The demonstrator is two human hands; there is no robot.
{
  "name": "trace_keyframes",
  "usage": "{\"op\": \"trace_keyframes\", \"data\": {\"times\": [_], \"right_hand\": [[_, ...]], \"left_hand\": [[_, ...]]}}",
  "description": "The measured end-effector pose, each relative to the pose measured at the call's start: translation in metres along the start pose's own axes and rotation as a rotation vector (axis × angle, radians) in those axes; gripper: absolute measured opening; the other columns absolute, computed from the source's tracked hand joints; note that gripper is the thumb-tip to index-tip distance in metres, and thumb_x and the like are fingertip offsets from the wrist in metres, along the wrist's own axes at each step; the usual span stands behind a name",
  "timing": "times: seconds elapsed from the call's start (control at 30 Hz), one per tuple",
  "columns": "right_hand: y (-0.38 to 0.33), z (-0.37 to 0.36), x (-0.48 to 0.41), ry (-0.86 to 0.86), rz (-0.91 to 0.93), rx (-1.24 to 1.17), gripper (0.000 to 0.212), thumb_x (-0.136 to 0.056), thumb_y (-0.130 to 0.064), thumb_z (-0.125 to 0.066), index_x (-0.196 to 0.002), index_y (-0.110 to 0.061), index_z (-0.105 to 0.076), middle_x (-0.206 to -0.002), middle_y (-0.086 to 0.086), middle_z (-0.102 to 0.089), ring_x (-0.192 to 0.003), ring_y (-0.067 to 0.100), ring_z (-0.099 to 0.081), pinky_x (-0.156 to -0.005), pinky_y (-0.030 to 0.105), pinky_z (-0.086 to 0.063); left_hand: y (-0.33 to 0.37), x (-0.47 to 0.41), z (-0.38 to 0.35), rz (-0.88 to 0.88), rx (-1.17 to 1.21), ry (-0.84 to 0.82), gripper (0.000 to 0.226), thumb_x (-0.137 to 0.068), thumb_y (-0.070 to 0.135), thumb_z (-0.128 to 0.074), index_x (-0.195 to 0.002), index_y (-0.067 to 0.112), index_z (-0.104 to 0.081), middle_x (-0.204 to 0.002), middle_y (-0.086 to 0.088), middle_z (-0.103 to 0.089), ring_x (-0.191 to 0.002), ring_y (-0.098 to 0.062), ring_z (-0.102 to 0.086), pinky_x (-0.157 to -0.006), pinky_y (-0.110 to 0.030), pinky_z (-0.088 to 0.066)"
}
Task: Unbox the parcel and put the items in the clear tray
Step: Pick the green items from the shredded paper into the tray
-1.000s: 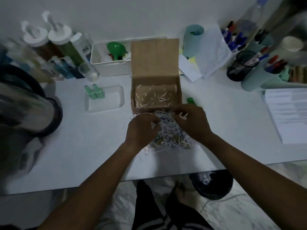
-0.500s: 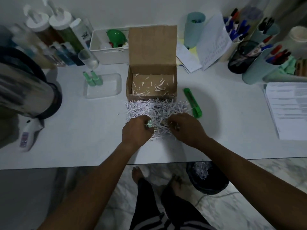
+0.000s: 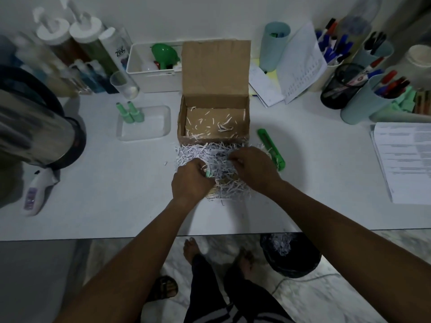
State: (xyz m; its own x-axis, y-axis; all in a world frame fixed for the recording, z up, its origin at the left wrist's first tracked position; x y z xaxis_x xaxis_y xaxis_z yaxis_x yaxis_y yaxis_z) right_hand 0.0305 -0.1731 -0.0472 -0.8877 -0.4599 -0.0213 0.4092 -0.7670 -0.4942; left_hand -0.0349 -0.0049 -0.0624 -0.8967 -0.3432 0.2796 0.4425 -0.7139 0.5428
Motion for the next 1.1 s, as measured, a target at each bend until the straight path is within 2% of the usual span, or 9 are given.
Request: {"op": "trace_keyframes", "data": {"times": [0.17, 0.33, 0.5, 0.63, 0.7, 0.8, 0.9, 1.0, 1.1], "right_hand": [[0.011, -0.013, -0.014, -0.124, -0.081, 0.135, 0.023, -0.09, -0.026, -0.054, -0.095, -0.019, -0.075, -0.09, 0.008, -0.073, -0.084, 0.027, -0.069, -0.072, 0.033, -0.053], [0.009, -0.021, -0.02, -0.292, -0.022, 0.202, 0.025, -0.075, -0.02, -0.067, -0.098, -0.016, -0.074, -0.094, 0.009, -0.073, -0.09, 0.028, -0.068, -0.076, 0.036, -0.057], [0.009, -0.017, -0.017, -0.184, 0.026, 0.212, 0.029, -0.075, -0.024, -0.066, -0.104, -0.021, -0.064, -0.097, 0.007, -0.068, -0.09, 0.029, -0.065, -0.066, 0.035, -0.053], [0.003, 0.001, -0.014, -0.055, 0.07, 0.112, 0.034, -0.076, -0.04, -0.07, -0.105, -0.029, -0.055, -0.1, 0.001, -0.068, -0.091, 0.022, -0.061, -0.075, 0.035, -0.051], [0.001, 0.013, -0.013, 0.028, 0.079, 0.058, 0.04, -0.072, -0.046, -0.072, -0.107, -0.033, -0.058, -0.096, 0.001, -0.067, -0.09, 0.022, -0.057, -0.076, 0.031, -0.043], [-0.003, 0.027, -0.014, 0.107, 0.087, 0.03, 0.044, -0.071, -0.049, -0.07, -0.112, -0.037, -0.061, -0.094, -0.003, -0.061, -0.095, 0.021, -0.049, -0.08, 0.031, -0.028], [-0.003, 0.031, -0.019, 0.105, 0.076, 0.004, 0.042, -0.075, -0.049, -0.066, -0.115, -0.039, -0.061, -0.092, -0.008, -0.062, -0.095, 0.019, -0.05, -0.075, 0.028, -0.018], [0.001, 0.03, -0.019, 0.094, 0.035, -0.025, 0.035, -0.077, -0.042, -0.066, -0.112, -0.039, -0.065, -0.08, -0.013, -0.056, -0.085, 0.017, -0.05, -0.077, 0.03, -0.021], [0.006, 0.024, -0.017, 0.043, -0.02, -0.083, 0.029, -0.078, -0.039, -0.064, -0.107, -0.038, -0.069, -0.079, -0.012, -0.067, -0.074, 0.012, -0.053, -0.079, 0.031, -0.037]], "left_hand": [[-0.009, -0.002, 0.011, -0.013, 0.177, 0.065, 0.019, -0.067, 0.014, -0.075, -0.082, 0.024, -0.071, -0.082, 0.005, -0.073, -0.079, -0.017, -0.069, -0.077, -0.032, -0.056], [-0.007, -0.003, 0.024, -0.079, 0.329, 0.101, 0.024, -0.068, 0.017, -0.073, -0.089, 0.027, -0.075, -0.074, 0.013, -0.073, -0.06, -0.003, -0.068, -0.072, -0.028, -0.059], [0.0, -0.008, 0.036, -0.122, 0.307, 0.15, 0.024, -0.069, 0.036, -0.069, -0.092, 0.034, -0.072, -0.066, 0.015, -0.069, -0.059, 0.003, -0.064, -0.068, -0.024, -0.055], [0.012, -0.01, 0.048, -0.258, 0.223, 0.199, 0.029, -0.074, 0.043, -0.066, -0.1, 0.032, -0.073, -0.076, 0.018, -0.066, -0.07, -0.005, -0.062, -0.068, -0.026, -0.051], [0.021, -0.009, 0.055, -0.348, 0.153, 0.234, 0.026, -0.078, 0.042, -0.069, -0.101, 0.03, -0.072, -0.081, 0.019, -0.061, -0.081, -0.012, -0.061, -0.07, -0.027, -0.047], [0.033, -0.01, 0.06, -0.439, 0.056, 0.218, 0.022, -0.083, 0.041, -0.067, -0.102, 0.03, -0.07, -0.095, 0.009, -0.07, -0.091, -0.015, -0.06, -0.073, -0.027, -0.043], [0.039, -0.015, 0.06, -0.445, 0.031, 0.133, 0.02, -0.083, 0.038, -0.06, -0.099, 0.027, -0.067, -0.096, 0.0, -0.074, -0.088, -0.024, -0.066, -0.072, -0.034, -0.053], [0.034, -0.018, 0.054, -0.402, 0.031, 0.098, 0.011, -0.083, 0.02, -0.06, -0.092, 0.024, -0.065, -0.083, -0.003, -0.074, -0.074, -0.026, -0.068, -0.068, -0.038, -0.055], [0.023, -0.018, 0.046, -0.337, 0.1, 0.075, 0.026, -0.079, 0.006, -0.063, -0.097, 0.024, -0.068, -0.088, -0.002, -0.075, -0.069, -0.015, -0.067, -0.072, -0.027, -0.052]]}}
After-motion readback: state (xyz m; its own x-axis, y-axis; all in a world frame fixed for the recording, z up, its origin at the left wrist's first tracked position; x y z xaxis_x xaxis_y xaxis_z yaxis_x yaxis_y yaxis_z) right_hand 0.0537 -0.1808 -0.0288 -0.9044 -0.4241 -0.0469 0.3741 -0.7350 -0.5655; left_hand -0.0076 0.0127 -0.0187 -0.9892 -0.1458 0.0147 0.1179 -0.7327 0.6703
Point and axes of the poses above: each hand's wrist, its own x-axis away from the middle knuckle, its own z-axis out of the back of the hand, y = z × x, the point moved 7 cm from there along -x, towards the middle knuckle
